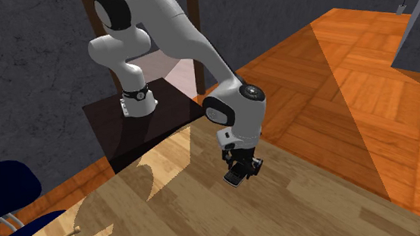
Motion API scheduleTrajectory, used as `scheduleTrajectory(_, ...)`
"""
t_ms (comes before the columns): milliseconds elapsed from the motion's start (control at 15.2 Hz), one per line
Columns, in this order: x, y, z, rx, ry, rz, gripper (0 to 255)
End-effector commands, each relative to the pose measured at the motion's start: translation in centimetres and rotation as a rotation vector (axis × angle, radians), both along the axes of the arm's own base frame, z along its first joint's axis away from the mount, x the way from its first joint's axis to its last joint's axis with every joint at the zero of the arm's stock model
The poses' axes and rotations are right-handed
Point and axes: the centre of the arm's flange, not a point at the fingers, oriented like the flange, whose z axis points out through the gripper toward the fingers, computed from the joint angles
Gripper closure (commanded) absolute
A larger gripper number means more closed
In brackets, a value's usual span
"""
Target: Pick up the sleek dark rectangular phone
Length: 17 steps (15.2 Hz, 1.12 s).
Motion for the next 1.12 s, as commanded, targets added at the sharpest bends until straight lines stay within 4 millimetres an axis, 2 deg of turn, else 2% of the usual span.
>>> scheduleTrajectory(0, -0.1, -0.1, 0.4, 0.0, 0.002, 0.0, 255)
scheduleTrajectory(924, -0.1, -0.1, 7.8, 0.0, 0.002, 0.0, 255)
scheduleTrajectory(1056, -0.1, -0.1, 7.9, 0.0, 0.002, 0.0, 255)
